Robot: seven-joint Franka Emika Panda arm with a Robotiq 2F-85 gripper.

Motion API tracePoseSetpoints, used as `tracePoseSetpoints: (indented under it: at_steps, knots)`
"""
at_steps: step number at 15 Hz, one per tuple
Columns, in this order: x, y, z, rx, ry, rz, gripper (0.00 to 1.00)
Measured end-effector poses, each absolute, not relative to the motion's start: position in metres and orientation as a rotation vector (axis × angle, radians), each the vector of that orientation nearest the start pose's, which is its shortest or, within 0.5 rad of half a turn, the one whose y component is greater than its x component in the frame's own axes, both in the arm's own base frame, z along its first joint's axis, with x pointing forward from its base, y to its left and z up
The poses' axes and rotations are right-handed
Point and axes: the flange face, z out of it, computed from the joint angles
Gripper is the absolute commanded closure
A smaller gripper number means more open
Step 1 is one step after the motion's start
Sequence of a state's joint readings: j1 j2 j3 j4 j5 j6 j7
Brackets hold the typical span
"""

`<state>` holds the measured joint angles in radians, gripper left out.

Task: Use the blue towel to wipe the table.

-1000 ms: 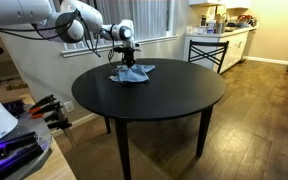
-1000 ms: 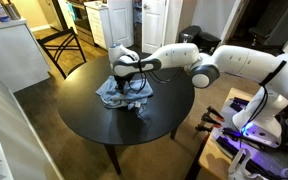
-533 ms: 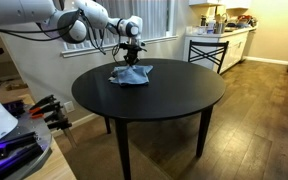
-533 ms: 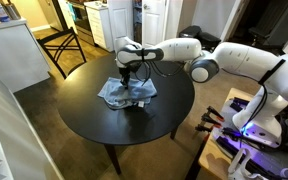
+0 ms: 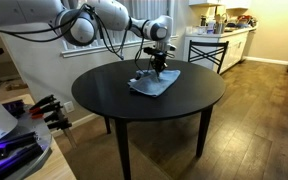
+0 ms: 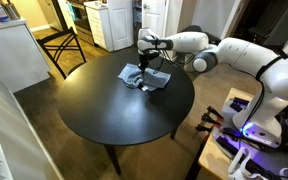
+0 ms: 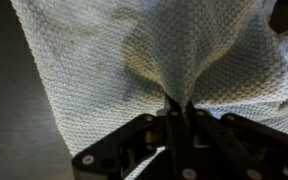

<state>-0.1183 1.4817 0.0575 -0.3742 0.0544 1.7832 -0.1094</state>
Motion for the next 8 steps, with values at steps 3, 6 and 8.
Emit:
tracePoseSetpoints:
  at_steps: [3,6,8]
  knots:
    - [0.788,-0.145,0.137,-3.053,0.262,-0.005,0.97]
    - [0.785,-0.186,0.143,-3.059,0.502,-0.092,0.97]
    - [0.787,-0.194,0.146,-3.058,0.654,-0.143,0.97]
